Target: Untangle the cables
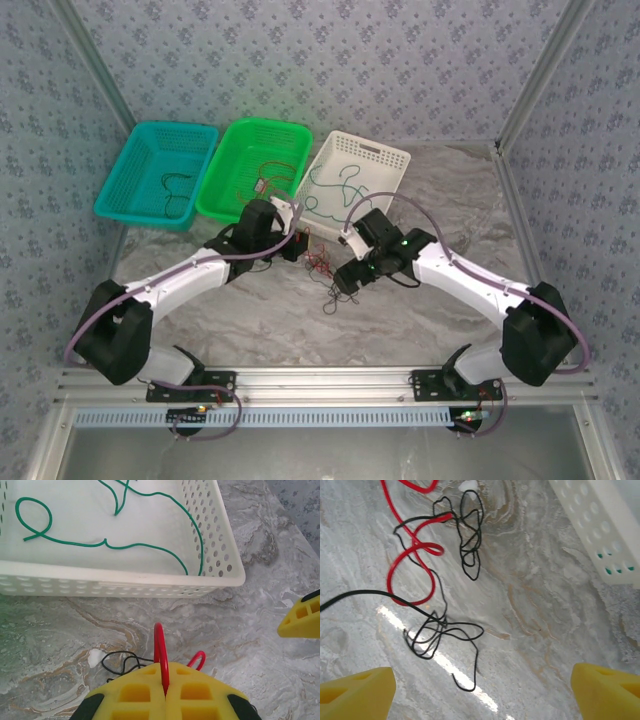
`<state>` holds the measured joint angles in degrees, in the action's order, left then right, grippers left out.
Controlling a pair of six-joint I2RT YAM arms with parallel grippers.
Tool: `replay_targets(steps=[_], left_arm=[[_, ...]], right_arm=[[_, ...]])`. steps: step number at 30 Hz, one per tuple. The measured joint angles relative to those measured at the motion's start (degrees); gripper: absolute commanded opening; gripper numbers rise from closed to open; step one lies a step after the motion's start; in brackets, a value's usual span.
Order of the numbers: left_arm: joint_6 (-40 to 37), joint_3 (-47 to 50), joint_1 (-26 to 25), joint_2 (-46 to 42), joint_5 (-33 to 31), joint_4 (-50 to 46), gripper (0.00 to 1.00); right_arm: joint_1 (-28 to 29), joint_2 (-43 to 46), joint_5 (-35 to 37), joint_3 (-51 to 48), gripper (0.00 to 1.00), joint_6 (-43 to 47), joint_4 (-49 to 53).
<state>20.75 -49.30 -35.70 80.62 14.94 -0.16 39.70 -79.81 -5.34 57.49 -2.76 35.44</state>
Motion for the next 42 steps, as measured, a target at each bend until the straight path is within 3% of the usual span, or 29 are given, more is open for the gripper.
replay_targets(steps=[6, 13, 19, 25, 33, 37, 42], left_arm=[[0.35, 0.00, 0.09, -0.37, 0.00, -0.02, 0.00], [0.39, 0.00, 0.09, -0.35, 0.28, -0.04, 0.00], [2.29, 0.61, 0.09, 0.20, -2.27, 0.00, 0.00], [6.03, 6.21, 2.43, -0.87, -6.58, 0.33, 0.00], [7.80, 7.04, 4.39, -4.63, -6.51, -0.70, 0.00], [10.23, 5.73, 6.71, -7.48, -7.63, -1.53, 0.00], [14.40, 4.02, 10.29, -9.92, -10.38, -5.20, 0.00]], right_arm=[[-2.45, 2.03, 8.17, -1.84, 0.93, -5.51, -0.59], [-3.15, 4.81, 7.32, -2.99, 0.94, -8.63, -4.31], [-4.42, 10.16, 13.97, -5.31, 0.95, -15.58, -7.43], [-6.36, 15.08, 6.84, -5.57, 0.93, -9.88, -7.93], [-6.14, 10.32, 2.08, -5.25, 0.93, -5.29, -3.48], [-6.12, 7.63, 3.21, -4.46, 0.92, -5.22, -2.23], [-5.73, -2.12, 5.77, -1.49, 0.92, -4.81, 3.54]])
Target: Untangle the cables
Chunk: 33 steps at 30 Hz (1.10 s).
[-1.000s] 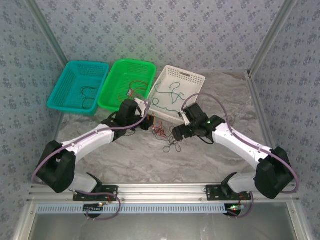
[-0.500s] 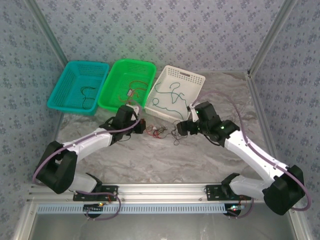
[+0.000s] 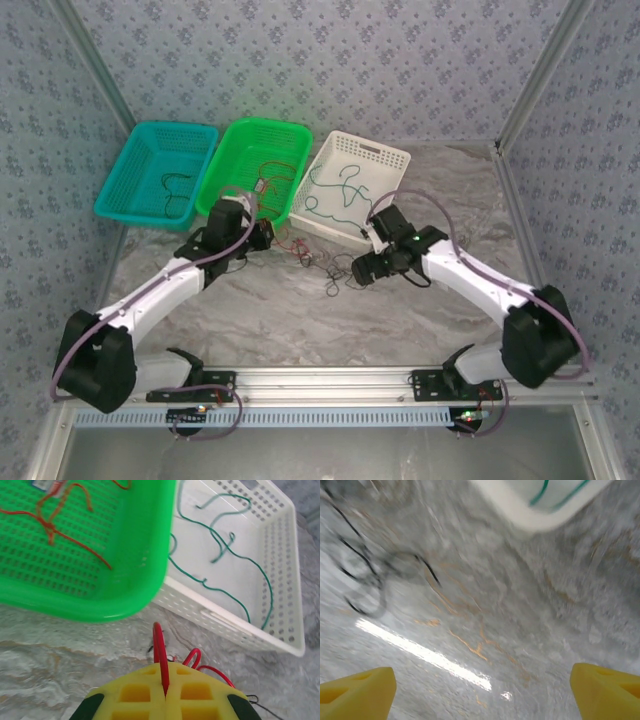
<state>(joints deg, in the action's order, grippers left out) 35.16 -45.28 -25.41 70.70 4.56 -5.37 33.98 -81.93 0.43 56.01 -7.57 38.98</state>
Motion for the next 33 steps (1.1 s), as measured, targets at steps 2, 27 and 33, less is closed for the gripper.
replay_targets(steps=[2, 27, 33], left_arm=[[1.38, -0.22, 1.38, -0.61, -1.07, -1.27, 0.00], [-15.87, 2.23, -9.33, -4.76, 14.36, -1.70, 0.78], [-24.76, -0.92, -12.94, -0.37, 18.47, -1.44, 0.99]], right_arm=[[0.20, -2.45, 0.24, 0.09, 0.92, 0.04, 1.99], [0.50, 3.67, 12.50, -0.76, 0.94, -16.13, -6.27], [0.61, 3.87, 10.97, -0.81, 0.93, -15.54, -9.99]])
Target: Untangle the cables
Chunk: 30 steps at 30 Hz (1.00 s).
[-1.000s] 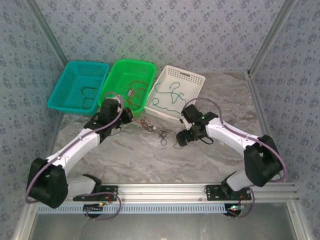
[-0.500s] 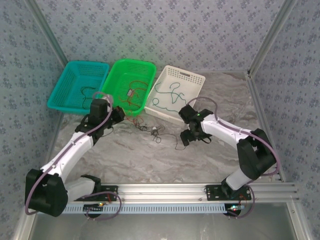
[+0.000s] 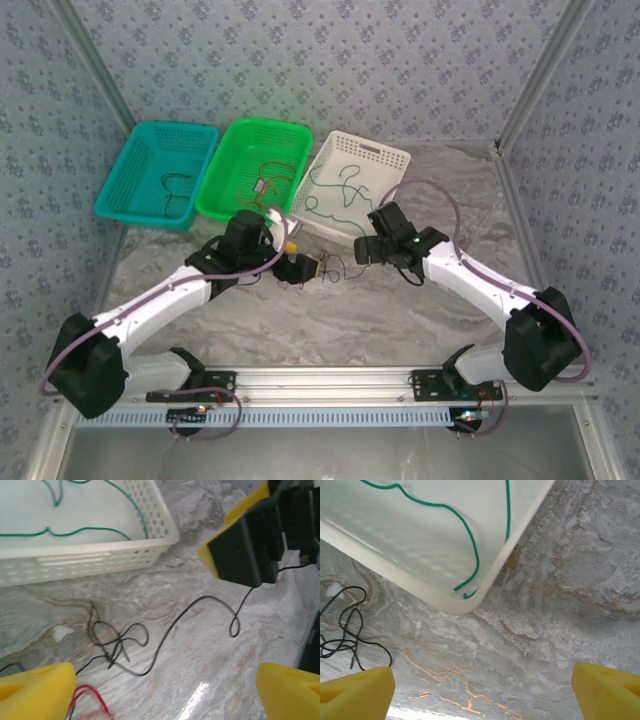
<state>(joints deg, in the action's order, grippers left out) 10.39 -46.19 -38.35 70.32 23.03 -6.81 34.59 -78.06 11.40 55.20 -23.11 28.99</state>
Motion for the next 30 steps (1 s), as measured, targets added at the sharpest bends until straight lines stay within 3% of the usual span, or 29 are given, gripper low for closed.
replay_targets(steps=[7, 11, 12, 13, 15, 16, 17, 21, 26, 30], left_arm=[[-13.53, -6.67, -8.96, 9.44, -2.40, 1.33, 0.99], [-18.78, -7.30, -9.77, 15.37, -6.23, 2.32, 0.90], [-19.47, -7.34, -9.70, 16.76, -6.93, 2.38, 0.84], [-19.82, -7.34, -9.66, 18.08, -7.78, 2.38, 0.68], [-20.15, -7.04, -9.77, 19.54, -9.84, 3.21, 0.22], [-19.82, -6.51, -9.77, 19.71, -11.02, 4.11, 0.06], [-18.64, -5.68, -9.62, 19.56, -12.35, 5.75, 0.00], [-12.92, -2.97, -7.02, 17.25, -14.29, 8.33, 0.00], [-5.16, 3.19, -2.32, 8.44, -19.96, 12.76, 0.00], [0.00, 6.88, 1.88, 2.36, -21.00, 14.58, 0.00]], right_arm=[[0.33, 2.54, -1.49, -1.20, 0.93, 0.26, -2.60], [0.33, 4.74, -1.75, -2.12, 0.93, 0.42, -3.54], [0.28, 5.38, -1.73, -2.38, 0.93, 0.39, -3.65], [0.13, 6.05, -1.75, -2.82, 0.93, 0.33, -3.91], [-0.24, 7.52, -1.73, -3.80, 0.93, -0.02, -4.20], [-0.66, 8.50, -1.70, -4.46, 0.93, -0.20, -4.42], [-1.20, 9.57, -1.70, -5.18, 0.93, -0.57, -4.72], [-3.65, 13.53, -0.92, -7.52, 0.94, -2.49, -5.25], [-8.81, 18.60, -0.11, -11.13, 0.94, -6.12, -5.29], [-12.31, 21.99, -0.13, -13.90, 0.95, -8.24, -5.18]])
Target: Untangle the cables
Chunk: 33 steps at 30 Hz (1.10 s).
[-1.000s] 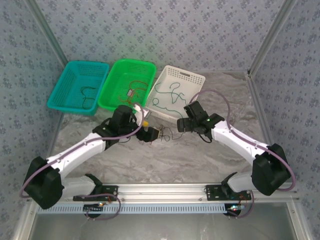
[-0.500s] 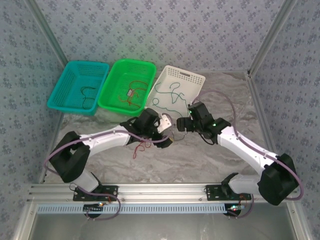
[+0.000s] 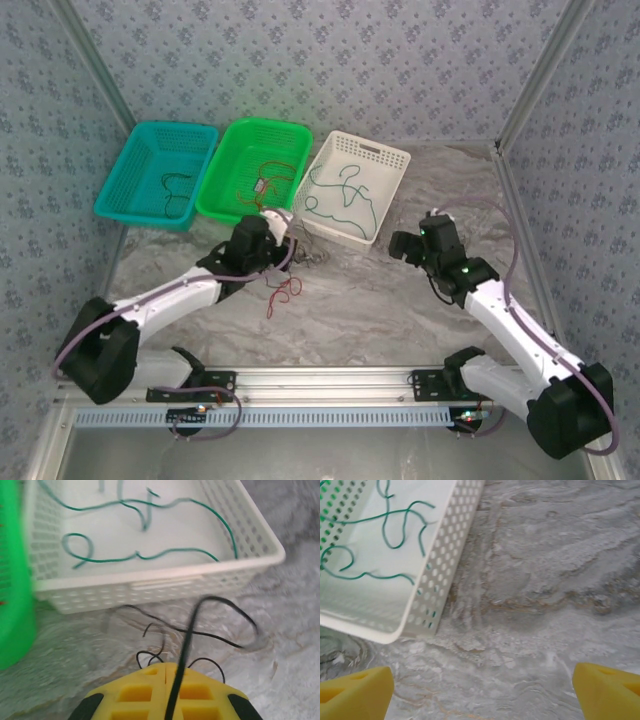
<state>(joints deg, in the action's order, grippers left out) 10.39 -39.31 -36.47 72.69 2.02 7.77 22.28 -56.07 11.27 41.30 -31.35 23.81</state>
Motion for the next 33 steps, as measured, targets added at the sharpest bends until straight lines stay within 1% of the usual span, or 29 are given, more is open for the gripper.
replay_targets(steps=[1, 4, 7, 9, 12, 14, 16, 20, 24, 27, 30, 33], left_arm=[[1.22, 0.72, 1.18, -1.25, -0.07, 0.26, 0.00], [3.58, 1.55, 2.54, -3.54, 0.26, 0.17, 0.00], [5.55, 1.29, 2.60, -4.39, 2.21, -0.46, 0.00], [7.72, 0.07, 2.60, -4.39, 3.30, -2.03, 0.00], [12.70, -3.37, 2.60, -4.17, 4.39, -4.83, 0.00], [16.68, -5.81, 2.60, -3.89, 5.25, -5.18, 0.00], [20.28, -7.56, 2.62, -3.89, 6.01, -5.20, 0.00], [26.47, -9.92, 2.60, -3.54, 6.27, -6.64, 0.00], [31.34, -12.61, 2.60, -2.71, 5.51, -10.45, 0.00], [33.68, -14.32, 2.62, -1.81, 3.41, -14.19, 0.00], [35.36, -15.10, 2.89, -0.39, 1.70, -16.87, 0.00], [36.79, -15.10, 3.58, 0.68, 0.85, -18.80, 0.00]], right_arm=[[-0.79, 0.74, -0.13, -0.52, 0.95, -0.31, -0.04], [-2.16, 2.51, -1.70, -1.95, 0.95, -0.26, -1.03], [-2.40, 3.54, -7.13, -3.93, 0.95, 1.42, -4.28], [-2.23, 3.56, -12.28, -5.29, 0.95, 2.73, -7.52], [-0.81, 3.10, -19.21, -7.28, 0.95, 4.07, -12.90], [1.27, 1.81, -23.19, -7.85, 0.94, 4.85, -16.59], [3.82, 0.00, -25.27, -7.96, 0.95, 5.31, -19.82], [9.22, -3.93, -25.40, -8.61, 0.94, 5.07, -26.77], [15.58, -8.72, -21.51, -9.68, 0.91, 3.69, -33.09], [21.18, -12.98, -17.77, -9.99, 0.79, 3.43, -37.55], [25.88, -19.21, -15.37, -9.86, 0.69, 3.96, -42.42], [28.35, -25.86, -13.60, -8.74, 0.60, 5.11, -44.63]])
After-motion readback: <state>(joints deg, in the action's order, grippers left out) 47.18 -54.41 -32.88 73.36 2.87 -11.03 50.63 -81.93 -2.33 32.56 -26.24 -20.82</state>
